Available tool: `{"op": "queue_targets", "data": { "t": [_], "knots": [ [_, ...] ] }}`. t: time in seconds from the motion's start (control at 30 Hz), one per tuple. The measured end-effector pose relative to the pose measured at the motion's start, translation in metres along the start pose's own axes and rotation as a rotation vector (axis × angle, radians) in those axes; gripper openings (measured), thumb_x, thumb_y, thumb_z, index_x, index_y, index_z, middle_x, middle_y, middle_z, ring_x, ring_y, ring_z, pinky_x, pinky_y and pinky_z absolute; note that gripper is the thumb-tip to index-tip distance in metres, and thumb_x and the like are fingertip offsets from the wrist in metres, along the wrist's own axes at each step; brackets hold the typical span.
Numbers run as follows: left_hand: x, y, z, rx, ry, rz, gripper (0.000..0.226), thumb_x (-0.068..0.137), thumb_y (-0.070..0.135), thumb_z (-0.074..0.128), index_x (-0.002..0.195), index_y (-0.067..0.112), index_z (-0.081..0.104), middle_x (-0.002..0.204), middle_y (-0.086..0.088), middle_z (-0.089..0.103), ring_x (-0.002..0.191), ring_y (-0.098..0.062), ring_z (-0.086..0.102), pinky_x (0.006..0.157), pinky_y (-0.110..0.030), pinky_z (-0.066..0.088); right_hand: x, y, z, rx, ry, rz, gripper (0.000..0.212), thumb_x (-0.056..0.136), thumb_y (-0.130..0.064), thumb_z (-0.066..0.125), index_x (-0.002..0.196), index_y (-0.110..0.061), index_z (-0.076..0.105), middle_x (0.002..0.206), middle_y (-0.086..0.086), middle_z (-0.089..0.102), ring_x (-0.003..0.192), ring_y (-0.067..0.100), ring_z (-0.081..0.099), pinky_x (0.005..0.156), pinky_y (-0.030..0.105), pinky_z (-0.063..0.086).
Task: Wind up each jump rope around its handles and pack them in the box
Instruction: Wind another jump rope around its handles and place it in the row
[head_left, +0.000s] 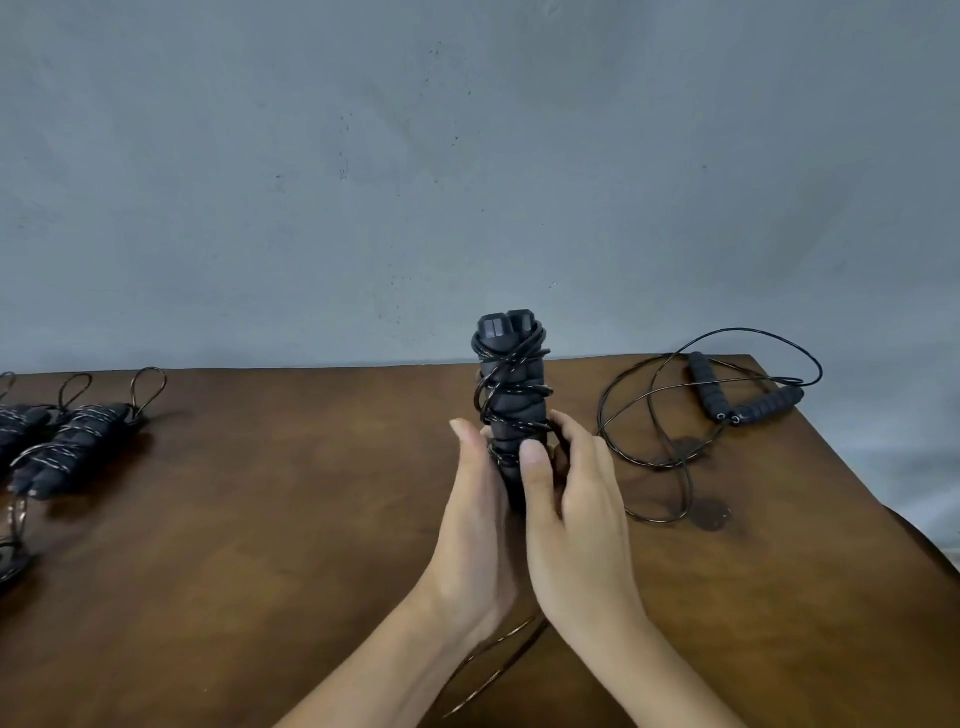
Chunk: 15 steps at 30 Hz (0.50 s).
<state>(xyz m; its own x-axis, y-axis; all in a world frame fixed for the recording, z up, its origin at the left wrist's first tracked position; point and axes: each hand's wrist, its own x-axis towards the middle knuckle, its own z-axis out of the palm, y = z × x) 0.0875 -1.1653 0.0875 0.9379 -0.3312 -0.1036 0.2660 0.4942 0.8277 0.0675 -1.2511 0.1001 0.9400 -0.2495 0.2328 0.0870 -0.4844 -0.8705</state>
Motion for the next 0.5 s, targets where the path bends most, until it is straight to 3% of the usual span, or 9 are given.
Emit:
{"op": "queue_targets", "data": {
  "t": [0.13,0.23,0.33,0.43,0.5],
  "knots": [
    [0.005,-0.008,-0.007,-0.009,0.043,0.044,0.082,0.098,0.070,0.014,0.144,0.019,0.058,0.140,-0.021,0.062,0.137,-0.024,0.057,0.117,-0.040,0.041,0.004,0.002,-0.013,0.134,-0.089,0.025,0.070,0.071,-0.073,0.062,0.133,-0.044,0.047,0.120,-0.028,0.051,0.113,-0.018,0.048,0.083,0.001,0.040],
    [0.006,-0.010,-0.009,-0.060,-0.007,0.012,0.089,0.097,0.074,0.013,0.140,0.015,0.062,0.143,-0.027,0.056,0.139,-0.028,0.054,0.119,-0.040,0.037,0.006,0.007,-0.019,0.164,-0.111,0.014,0.056,0.079,-0.053,0.074,0.130,-0.043,0.052,0.119,-0.024,0.057,0.115,-0.012,0.052,0.086,0.002,0.040],
    [0.009,-0.005,-0.009,-0.163,-0.039,-0.036,0.091,0.096,0.076,0.017,0.140,0.012,0.064,0.142,-0.027,0.059,0.137,-0.033,0.056,0.118,-0.043,0.039,0.006,0.010,-0.024,0.189,-0.139,-0.016,0.057,0.077,-0.054,0.073,0.129,-0.047,0.052,0.120,-0.029,0.057,0.118,-0.011,0.052,0.089,0.003,0.040],
    [0.017,0.005,-0.014,-0.241,-0.043,-0.117,0.088,0.100,0.073,0.022,0.142,0.005,0.060,0.132,-0.022,0.065,0.120,-0.032,0.063,0.111,-0.042,0.047,0.005,0.013,-0.030,0.182,-0.166,-0.042,0.058,0.075,-0.056,0.074,0.127,-0.050,0.049,0.121,-0.035,0.055,0.118,-0.015,0.050,0.088,0.000,0.037],
    [0.023,0.011,-0.018,-0.237,-0.088,-0.179,0.083,0.105,0.067,0.022,0.136,0.001,0.063,0.113,-0.025,0.066,0.101,-0.031,0.064,0.096,-0.039,0.055,0.004,0.017,-0.033,0.159,-0.194,-0.065,0.064,0.076,-0.059,0.079,0.131,-0.048,0.048,0.123,-0.032,0.055,0.121,-0.011,0.050,0.091,0.001,0.037]
  ]
}}
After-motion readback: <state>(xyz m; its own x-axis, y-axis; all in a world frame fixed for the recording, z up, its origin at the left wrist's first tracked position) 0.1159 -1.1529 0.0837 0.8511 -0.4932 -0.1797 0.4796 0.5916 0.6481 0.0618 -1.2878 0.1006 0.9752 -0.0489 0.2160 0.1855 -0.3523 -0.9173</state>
